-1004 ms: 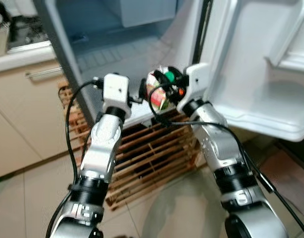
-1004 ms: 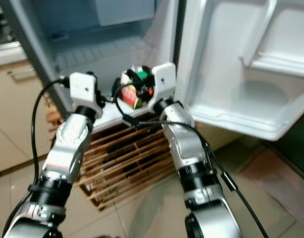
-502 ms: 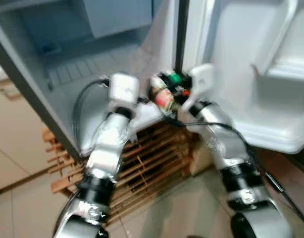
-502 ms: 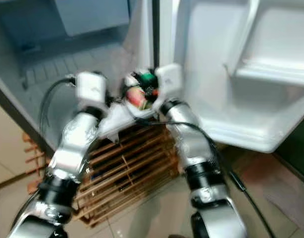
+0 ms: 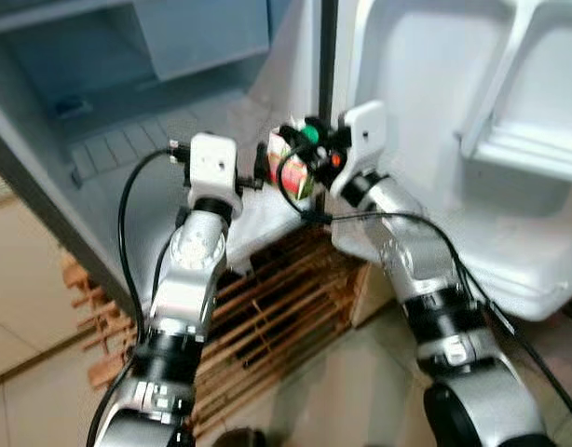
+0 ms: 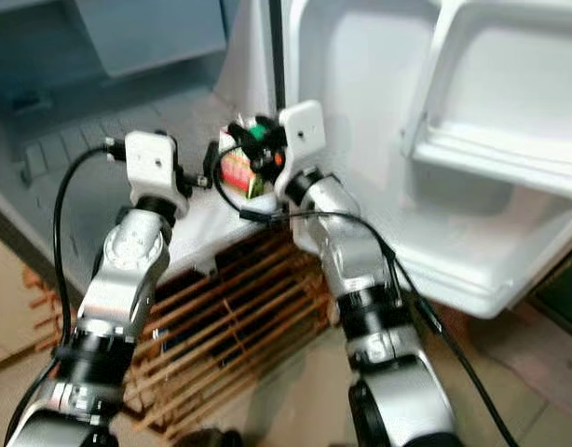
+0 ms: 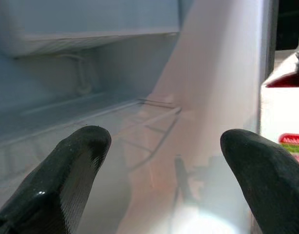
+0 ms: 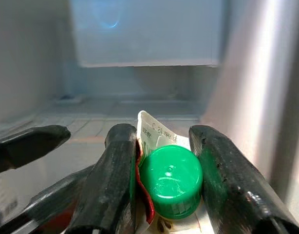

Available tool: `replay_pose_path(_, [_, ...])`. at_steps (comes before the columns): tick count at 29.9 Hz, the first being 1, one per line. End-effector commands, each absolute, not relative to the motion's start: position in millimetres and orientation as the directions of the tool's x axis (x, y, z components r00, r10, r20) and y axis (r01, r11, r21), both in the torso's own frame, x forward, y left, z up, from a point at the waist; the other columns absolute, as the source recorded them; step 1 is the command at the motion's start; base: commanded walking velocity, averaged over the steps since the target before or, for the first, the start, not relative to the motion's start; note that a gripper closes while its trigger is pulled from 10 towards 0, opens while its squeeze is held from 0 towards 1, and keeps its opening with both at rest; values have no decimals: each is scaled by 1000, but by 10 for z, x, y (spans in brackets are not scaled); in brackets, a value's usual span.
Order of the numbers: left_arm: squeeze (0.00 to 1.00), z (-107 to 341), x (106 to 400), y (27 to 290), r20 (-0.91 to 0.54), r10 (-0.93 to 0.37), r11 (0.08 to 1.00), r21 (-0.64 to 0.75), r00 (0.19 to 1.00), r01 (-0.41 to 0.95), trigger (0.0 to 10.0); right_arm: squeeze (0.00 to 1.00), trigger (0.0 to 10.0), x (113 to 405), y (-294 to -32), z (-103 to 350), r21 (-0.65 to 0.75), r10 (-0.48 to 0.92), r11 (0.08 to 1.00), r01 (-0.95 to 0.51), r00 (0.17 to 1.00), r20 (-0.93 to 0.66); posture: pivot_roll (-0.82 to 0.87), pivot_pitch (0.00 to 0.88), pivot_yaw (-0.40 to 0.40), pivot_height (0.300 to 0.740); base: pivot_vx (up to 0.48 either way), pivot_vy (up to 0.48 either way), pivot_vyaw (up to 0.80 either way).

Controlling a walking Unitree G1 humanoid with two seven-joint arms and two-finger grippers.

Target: Restocking fridge

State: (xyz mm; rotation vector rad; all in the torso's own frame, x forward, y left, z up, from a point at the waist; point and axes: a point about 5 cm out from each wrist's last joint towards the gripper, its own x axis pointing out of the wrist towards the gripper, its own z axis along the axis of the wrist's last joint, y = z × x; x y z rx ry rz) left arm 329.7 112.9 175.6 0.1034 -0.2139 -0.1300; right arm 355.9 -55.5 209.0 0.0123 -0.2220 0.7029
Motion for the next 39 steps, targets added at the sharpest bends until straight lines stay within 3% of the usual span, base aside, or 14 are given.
replay_pose_path(1, [0, 1754, 3258, 1006, 194, -193, 978, 124, 962, 171, 10000, 0, 0, 3563, -482, 2193, -106, 678, 732, -673, 701, 223, 9, 46, 31, 740, 0, 0, 0])
replay_pose_path(12, [0, 1695, 3188, 1012, 165, -191, 977, 129, 968, 171, 10000, 0, 0, 3625, -703, 2141, -255, 611, 788, -560, 763, 213, 11, 47, 30, 740, 0, 0, 0])
replay_pose_path(15, [0, 1686, 3188, 1018, 162, -189, 977, 135, 969, 168, 10000, 0, 0, 3610, -672, 2142, -235, 612, 789, -568, 759, 220, 10, 41, 29, 740, 0, 0, 0])
replay_pose_path(20, [0, 1639, 3212, 1104, 137, -148, 984, 121, 979, 132, 10000, 0, 0, 3602, -682, 2000, -56, 552, 831, -553, 809, 204, 11, 31, 35, 740, 0, 0, 0])
replay_pose_path(35, [0, 1748, 3231, 1099, 191, -143, 987, 97, 971, 126, 10000, 0, 0, 3546, -516, 1897, -60, 545, 836, -545, 816, 190, 14, 24, 38, 740, 0, 0, 636])
replay_pose_path(39, [0, 1749, 3235, 1104, 193, -140, 989, 74, 971, 128, 10000, 0, 0, 3552, -520, 1894, -68, 546, 836, -544, 816, 187, 16, 25, 37, 740, 135, -377, 722])
